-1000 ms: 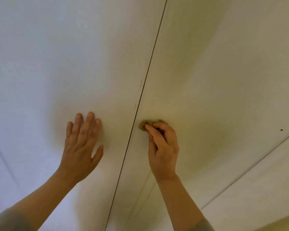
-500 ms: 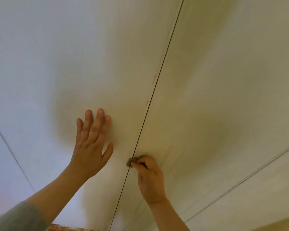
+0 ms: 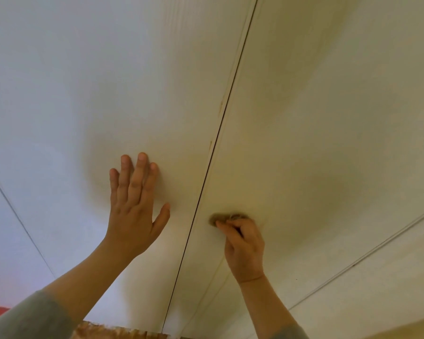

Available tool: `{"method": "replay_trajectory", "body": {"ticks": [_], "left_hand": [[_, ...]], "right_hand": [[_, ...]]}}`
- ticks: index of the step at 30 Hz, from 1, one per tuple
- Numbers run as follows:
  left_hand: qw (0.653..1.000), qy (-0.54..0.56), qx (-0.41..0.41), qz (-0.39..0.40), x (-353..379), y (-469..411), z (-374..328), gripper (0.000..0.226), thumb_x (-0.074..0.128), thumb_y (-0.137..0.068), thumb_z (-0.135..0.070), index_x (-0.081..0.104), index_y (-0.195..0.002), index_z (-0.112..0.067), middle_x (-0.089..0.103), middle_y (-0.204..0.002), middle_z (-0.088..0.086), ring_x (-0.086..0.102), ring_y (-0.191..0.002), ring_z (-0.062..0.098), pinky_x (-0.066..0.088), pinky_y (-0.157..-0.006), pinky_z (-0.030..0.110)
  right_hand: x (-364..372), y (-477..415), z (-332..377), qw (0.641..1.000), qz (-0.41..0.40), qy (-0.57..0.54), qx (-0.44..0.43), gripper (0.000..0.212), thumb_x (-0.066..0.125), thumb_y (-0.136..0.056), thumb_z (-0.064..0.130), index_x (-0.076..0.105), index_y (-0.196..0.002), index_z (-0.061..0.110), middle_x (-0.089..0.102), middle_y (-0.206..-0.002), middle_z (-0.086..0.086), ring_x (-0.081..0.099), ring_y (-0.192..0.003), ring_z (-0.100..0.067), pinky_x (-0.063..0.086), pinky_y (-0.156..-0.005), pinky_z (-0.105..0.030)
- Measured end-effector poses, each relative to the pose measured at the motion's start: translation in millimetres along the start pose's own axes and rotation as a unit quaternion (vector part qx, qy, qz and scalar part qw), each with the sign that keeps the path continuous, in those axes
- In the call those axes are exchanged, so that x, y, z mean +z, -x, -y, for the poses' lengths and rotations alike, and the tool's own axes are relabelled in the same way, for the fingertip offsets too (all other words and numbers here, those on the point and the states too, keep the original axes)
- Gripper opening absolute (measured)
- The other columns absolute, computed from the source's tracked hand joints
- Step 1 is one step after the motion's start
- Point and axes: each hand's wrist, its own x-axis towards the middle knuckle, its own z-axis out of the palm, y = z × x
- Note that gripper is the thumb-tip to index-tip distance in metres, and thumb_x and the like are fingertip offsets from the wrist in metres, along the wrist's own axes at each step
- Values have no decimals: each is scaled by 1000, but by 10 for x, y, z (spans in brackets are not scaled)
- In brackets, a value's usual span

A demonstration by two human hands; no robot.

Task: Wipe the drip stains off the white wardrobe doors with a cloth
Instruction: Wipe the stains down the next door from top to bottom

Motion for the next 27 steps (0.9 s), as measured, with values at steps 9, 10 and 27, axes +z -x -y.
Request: {"method": "replay_trajectory", "body": {"ticks": [9,10,27], "left_hand": [[999,33,-19,7,31,-98,-453,84,46,-95,-45,9,-156,-1,1,-164,22,-4,-150,45,6,-118,66],[999,28,-21,6,74,-122,-496,85,46,-95,-46,7,-156,-2,1,-163,23,-5,-150,47,5,-118,67],[999,-37,-32,6,329,-179,-531,131,44,-74,-91,-17,-155,-9,-31,-159,11,-26,-144,41,-10,-114,68]], "right_hand": [[-464,-482,40,991,-83,-12,103,17,62,-91,3,76,-100,5,59,-94,-8,59,-89,-21,47,-85,-20],[-526,-661,-18,989,-116,-10,86,16,63,-91,0,76,-100,3,57,-96,-7,60,-90,-25,50,-84,-26],[-624,-61,-247,991,-18,-7,133,18,61,-90,6,78,-97,9,58,-95,-4,61,-87,-21,50,-77,-26]]}}
